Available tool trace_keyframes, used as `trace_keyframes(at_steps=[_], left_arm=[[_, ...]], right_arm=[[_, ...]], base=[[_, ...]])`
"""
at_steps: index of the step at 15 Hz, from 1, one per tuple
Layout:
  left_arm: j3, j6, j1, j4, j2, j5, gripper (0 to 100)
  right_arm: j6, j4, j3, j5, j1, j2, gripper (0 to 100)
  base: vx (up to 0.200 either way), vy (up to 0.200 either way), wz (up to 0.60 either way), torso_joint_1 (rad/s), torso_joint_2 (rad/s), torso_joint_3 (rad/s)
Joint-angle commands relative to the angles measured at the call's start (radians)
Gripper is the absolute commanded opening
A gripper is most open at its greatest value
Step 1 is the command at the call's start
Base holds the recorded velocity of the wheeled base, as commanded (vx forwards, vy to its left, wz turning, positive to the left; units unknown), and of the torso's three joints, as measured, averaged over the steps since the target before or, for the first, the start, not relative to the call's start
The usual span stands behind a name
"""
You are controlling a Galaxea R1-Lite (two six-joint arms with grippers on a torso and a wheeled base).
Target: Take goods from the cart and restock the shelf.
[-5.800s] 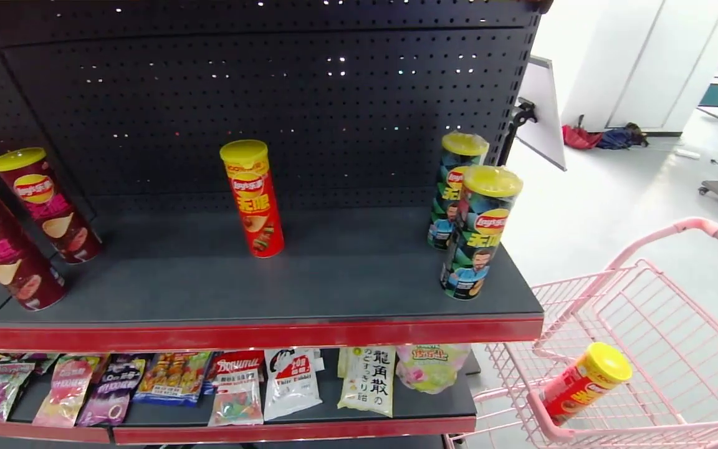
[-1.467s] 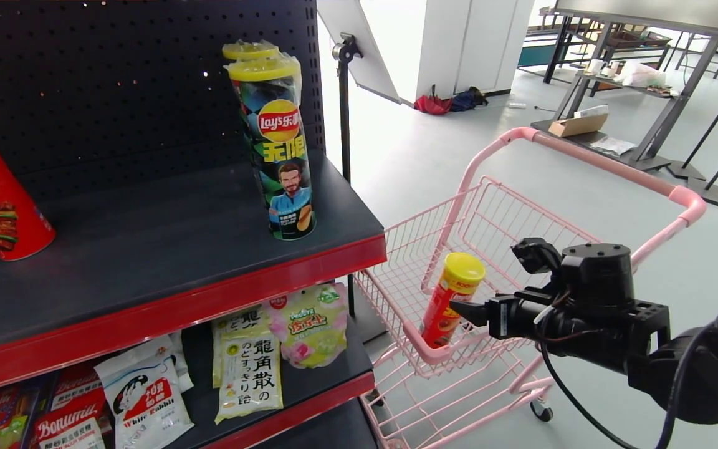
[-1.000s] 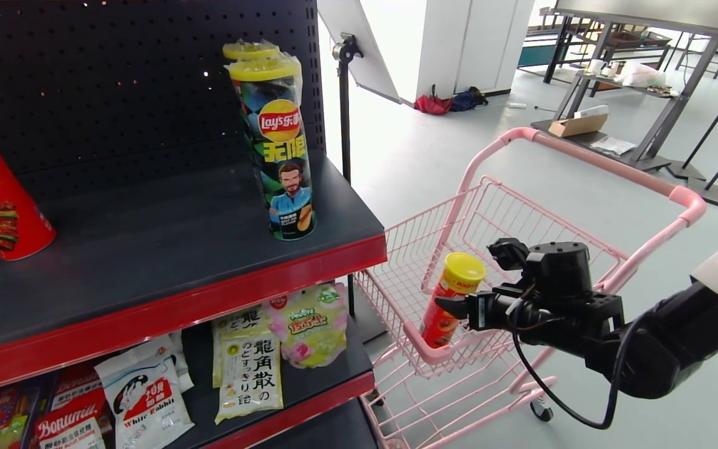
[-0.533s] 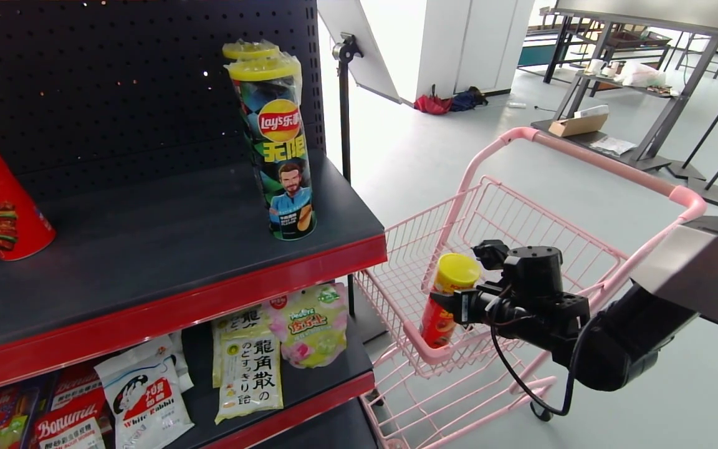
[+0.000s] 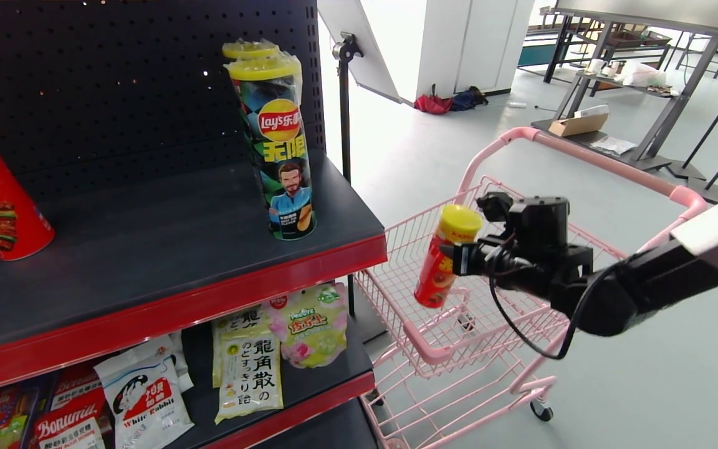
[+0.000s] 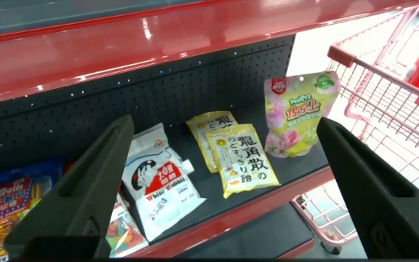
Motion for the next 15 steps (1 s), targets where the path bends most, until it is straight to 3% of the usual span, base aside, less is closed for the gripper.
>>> trace_keyframes(at_steps=[1,2,4,7,9,11,13,15], left_arm=[[0.0,0.0,0.0,0.0,0.001,0.0,100],[0.0,-0.003,0.0,0.0,0.001,-0.001,100],[0.0,-0.008,0.0,0.0,0.001,-0.003,100],[0.0,-0.017,0.0,0.0,0.001,-0.004,100],[0.0,-0.017,0.0,0.0,0.001,-0.004,100],[0.0,-0.017,0.0,0.0,0.001,-0.004,100],[0.0,-0.018,0.0,0.0,0.001,-0.004,100],[0.0,-0.017,0.0,0.0,0.001,-0.007,100]], right_arm=[[-0.052,0.402,-0.394,-0.019,-0.057,-0.256,0],[-0.086,0.554,-0.49,-0.067,-0.06,-0.315,0],[-0.141,0.696,-0.493,-0.187,-0.057,-0.472,0],[-0.169,0.926,-0.168,-0.217,0.001,-0.894,0],[-0.186,0.939,0.1,-0.236,-0.017,-1.184,0],[-0.236,0.939,0.311,-0.257,-0.103,-1.388,0],[-0.241,0.939,0.401,-0.245,-0.226,-1.452,0],[-0.245,0.937,0.419,-0.243,-0.253,-1.457,0]], base=[[0.0,0.0,0.0,0.0,0.0,0.0],[0.0,0.0,0.0,0.0,0.0,0.0],[0.0,0.0,0.0,0.0,0.0,0.0],[0.0,0.0,0.0,0.0,0.0,0.0],[0.0,0.0,0.0,0.0,0.0,0.0],[0.0,0.0,0.0,0.0,0.0,0.0],[0.0,0.0,0.0,0.0,0.0,0.0],[0.0,0.0,0.0,0.0,0.0,0.0]])
